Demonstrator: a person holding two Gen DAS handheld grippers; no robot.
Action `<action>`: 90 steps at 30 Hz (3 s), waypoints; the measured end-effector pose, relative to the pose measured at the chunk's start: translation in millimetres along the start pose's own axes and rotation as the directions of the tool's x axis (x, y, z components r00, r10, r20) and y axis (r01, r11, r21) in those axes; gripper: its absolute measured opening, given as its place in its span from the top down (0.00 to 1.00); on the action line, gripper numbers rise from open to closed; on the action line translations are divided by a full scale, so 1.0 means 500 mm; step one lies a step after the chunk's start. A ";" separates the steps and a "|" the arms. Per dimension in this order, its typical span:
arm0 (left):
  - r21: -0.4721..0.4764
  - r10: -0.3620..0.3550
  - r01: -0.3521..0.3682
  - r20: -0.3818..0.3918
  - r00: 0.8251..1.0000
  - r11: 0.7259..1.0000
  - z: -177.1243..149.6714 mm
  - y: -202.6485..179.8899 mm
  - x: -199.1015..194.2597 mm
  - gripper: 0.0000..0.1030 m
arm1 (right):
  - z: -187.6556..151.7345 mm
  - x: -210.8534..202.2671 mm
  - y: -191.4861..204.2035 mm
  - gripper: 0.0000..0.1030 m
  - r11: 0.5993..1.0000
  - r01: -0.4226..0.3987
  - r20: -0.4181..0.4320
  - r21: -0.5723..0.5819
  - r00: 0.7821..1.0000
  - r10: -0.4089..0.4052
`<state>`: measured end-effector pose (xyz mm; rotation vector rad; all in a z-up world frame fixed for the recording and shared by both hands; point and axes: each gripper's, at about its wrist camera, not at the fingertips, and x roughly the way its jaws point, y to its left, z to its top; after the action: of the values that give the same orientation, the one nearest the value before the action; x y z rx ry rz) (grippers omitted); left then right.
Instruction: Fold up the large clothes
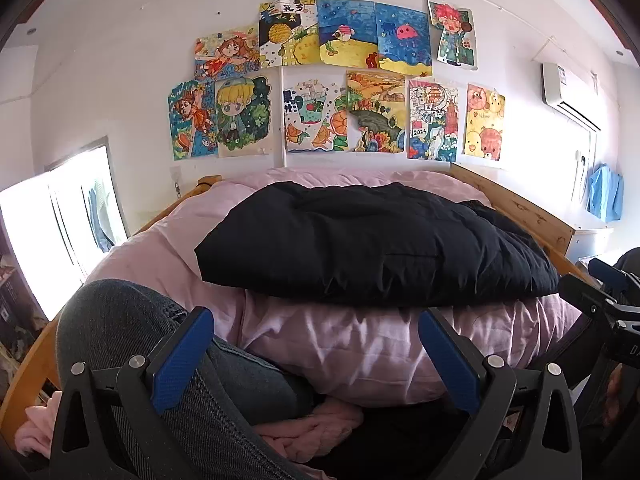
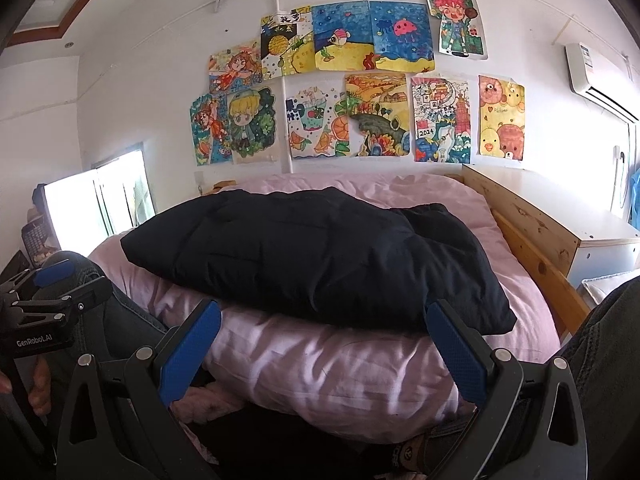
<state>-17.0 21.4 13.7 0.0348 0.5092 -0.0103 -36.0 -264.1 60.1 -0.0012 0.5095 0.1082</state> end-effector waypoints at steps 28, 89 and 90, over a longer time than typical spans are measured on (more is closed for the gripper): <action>0.010 0.000 -0.001 0.005 1.000 1.000 -0.003 -0.005 -0.002 0.00 | -0.005 0.006 0.013 0.01 1.000 -0.001 -0.019 0.001 1.000 0.001; 0.011 0.003 -0.003 0.007 1.000 1.000 -0.005 -0.011 -0.003 0.00 | -0.003 0.005 0.013 0.01 1.000 -0.001 -0.019 0.004 1.000 0.001; 0.011 0.003 -0.003 0.007 1.000 1.000 -0.005 -0.011 -0.003 0.00 | -0.002 0.005 0.012 0.01 1.000 -0.001 -0.020 0.004 1.000 0.001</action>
<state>-19.3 16.1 12.2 0.0465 0.5020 -0.0102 -35.1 -258.0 58.1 0.0019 0.5298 0.1083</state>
